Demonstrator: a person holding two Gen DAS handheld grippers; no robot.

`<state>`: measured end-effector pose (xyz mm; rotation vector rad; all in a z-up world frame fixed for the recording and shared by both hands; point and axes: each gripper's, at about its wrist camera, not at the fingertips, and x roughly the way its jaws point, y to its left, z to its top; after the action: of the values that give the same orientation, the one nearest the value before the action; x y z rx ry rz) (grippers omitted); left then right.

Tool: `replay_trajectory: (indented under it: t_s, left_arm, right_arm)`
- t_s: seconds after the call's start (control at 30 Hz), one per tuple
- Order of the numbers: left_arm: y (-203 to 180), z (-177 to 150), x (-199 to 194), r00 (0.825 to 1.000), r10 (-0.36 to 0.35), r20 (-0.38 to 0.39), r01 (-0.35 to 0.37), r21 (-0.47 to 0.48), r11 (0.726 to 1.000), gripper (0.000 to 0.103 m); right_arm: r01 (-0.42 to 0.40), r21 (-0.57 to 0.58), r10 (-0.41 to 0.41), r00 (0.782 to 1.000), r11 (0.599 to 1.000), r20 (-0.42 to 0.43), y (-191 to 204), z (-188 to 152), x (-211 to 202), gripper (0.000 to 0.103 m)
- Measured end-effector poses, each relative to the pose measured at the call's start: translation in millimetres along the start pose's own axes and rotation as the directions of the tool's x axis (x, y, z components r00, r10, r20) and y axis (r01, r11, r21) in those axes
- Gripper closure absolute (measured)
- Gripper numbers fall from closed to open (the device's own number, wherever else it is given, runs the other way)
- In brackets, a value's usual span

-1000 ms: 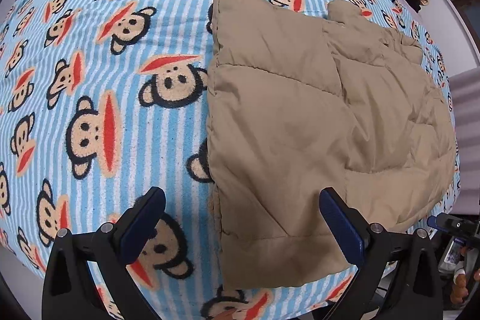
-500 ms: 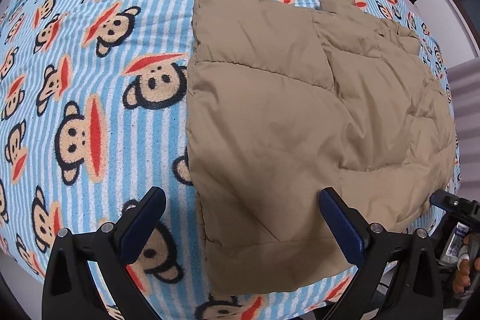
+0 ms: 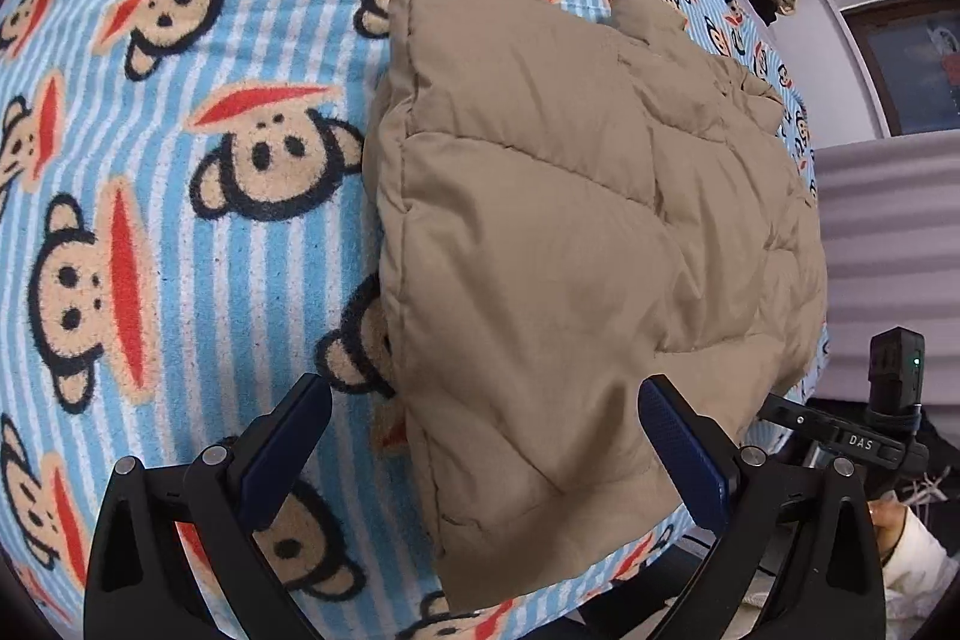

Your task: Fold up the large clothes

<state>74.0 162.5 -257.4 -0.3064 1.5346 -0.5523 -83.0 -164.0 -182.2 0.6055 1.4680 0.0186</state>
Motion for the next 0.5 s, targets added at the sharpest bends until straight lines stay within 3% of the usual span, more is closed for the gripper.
replay_trajectory:
  t_s: [0.13, 0.33, 0.5]
  left_arm:
    - [7.9, 3.1, 23.2, 0.995, -0.072, -0.072, 0.073, 0.006, 0.997, 0.001]
    - [-11.2, 26.1, 47.5, 0.981, -0.170, -0.090, 0.175, 0.051, 0.983, 0.001]
    - [-21.2, 34.2, 74.7, 0.984, -0.133, -0.122, 0.145, 0.097, 0.985, 0.001]
  right_arm:
    - [0.007, 0.005, -0.007, 1.000, 1.000, -0.015, -2.7, 2.7, 4.8, 0.047]
    - [0.015, 0.002, -0.015, 0.999, 1.000, -0.032, -2.0, 5.3, 8.9, 0.047]
    - [0.015, 0.003, -0.015, 0.998, 1.000, -0.058, 1.3, 12.0, 13.9, 0.047]
